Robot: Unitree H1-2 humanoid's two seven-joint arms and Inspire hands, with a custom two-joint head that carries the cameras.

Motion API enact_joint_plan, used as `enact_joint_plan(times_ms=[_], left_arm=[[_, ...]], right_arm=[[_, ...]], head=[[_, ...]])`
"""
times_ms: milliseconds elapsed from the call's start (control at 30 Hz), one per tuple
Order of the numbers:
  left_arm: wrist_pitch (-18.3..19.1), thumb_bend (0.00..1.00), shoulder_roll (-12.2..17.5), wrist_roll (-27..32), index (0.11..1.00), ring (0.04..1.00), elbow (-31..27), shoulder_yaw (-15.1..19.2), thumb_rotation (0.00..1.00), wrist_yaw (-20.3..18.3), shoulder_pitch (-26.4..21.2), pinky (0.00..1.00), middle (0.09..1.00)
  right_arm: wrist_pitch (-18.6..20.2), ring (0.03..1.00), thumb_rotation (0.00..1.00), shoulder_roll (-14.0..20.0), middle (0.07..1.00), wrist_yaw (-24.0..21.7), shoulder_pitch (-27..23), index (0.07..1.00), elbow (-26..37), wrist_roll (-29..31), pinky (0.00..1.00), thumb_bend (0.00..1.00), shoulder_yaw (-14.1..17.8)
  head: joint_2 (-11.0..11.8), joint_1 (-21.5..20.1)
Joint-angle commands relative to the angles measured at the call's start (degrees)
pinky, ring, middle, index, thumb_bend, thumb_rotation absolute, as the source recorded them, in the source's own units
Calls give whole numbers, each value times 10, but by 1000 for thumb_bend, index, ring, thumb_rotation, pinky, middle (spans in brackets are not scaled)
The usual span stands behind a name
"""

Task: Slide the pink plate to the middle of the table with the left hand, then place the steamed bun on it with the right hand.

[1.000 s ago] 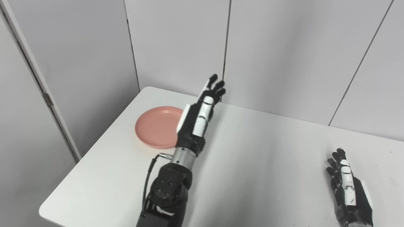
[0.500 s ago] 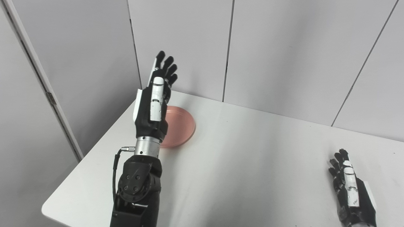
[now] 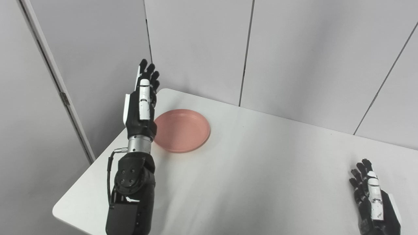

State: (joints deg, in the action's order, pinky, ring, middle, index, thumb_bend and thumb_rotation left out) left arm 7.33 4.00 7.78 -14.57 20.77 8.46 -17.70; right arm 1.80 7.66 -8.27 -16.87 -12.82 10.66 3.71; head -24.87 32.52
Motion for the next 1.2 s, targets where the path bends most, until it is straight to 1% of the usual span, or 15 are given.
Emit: enact_joint_plan(times_ms=[0, 67, 100, 167, 333, 467, 600, 800, 900, 1000, 1167], left_arm=[[-38, 439, 24, 14, 998, 975, 14, 13, 1000, 2, -19, 996, 995], [-49, 444, 31, 24, 998, 973, 37, 26, 1000, 7, -21, 995, 994], [-53, 458, 33, 29, 981, 960, 46, 31, 1000, 10, -22, 982, 977], [-62, 471, 40, 39, 983, 965, 68, 41, 1000, 9, -23, 995, 976], [-62, 467, 54, 54, 978, 965, 100, 60, 1000, 14, -24, 994, 966], [-63, 461, 65, 71, 978, 968, 119, 67, 1000, 9, -21, 998, 966], [-67, 451, 74, 81, 980, 967, 136, 70, 1000, 9, -19, 1000, 966], [-71, 425, 77, 98, 978, 965, 161, 76, 1000, 10, -21, 986, 967], [-62, 429, 78, 95, 980, 962, 173, 72, 1000, 13, -21, 986, 968], [-53, 431, 76, 90, 976, 969, 184, 67, 1000, 16, -23, 990, 965], [-51, 420, 76, 86, 985, 983, 207, 56, 1000, 18, -26, 1000, 973]], right_arm=[[46, 1000, 1000, 14, 1000, 13, 6, 1000, -14, -4, 1000, 42, 12], [46, 1000, 1000, 13, 1000, 15, 6, 1000, -14, -5, 1000, 44, 12], [46, 1000, 1000, 13, 1000, 16, 6, 1000, -14, -6, 1000, 45, 12], [38, 1000, 1000, 14, 1000, 13, 5, 1000, -20, -6, 1000, 42, 11], [40, 1000, 1000, 16, 1000, 12, 9, 1000, -12, -7, 1000, 55, 10], [29, 1000, 1000, 17, 1000, 8, 9, 1000, -15, -7, 1000, 48, 8], [32, 1000, 1000, 16, 1000, 9, 10, 1000, -11, -5, 1000, 51, 9], [34, 1000, 1000, 15, 1000, 10, 11, 1000, -6, -6, 1000, 44, 8], [33, 1000, 1000, 14, 1000, 9, 11, 1000, -5, -3, 1000, 46, 9], [46, 1000, 1000, 12, 1000, 13, 14, 1000, 8, -3, 1000, 51, 9], [51, 1000, 1000, 11, 1000, 15, 15, 1000, 11, -6, 1000, 44, 9]], head=[[-1, -1], [-2, -1], [-2, -1], [-2, -1], [-6, -2], [-7, -2], [-9, -2], [-11, -2], [-11, -2], [-13, -3], [-16, -3]])
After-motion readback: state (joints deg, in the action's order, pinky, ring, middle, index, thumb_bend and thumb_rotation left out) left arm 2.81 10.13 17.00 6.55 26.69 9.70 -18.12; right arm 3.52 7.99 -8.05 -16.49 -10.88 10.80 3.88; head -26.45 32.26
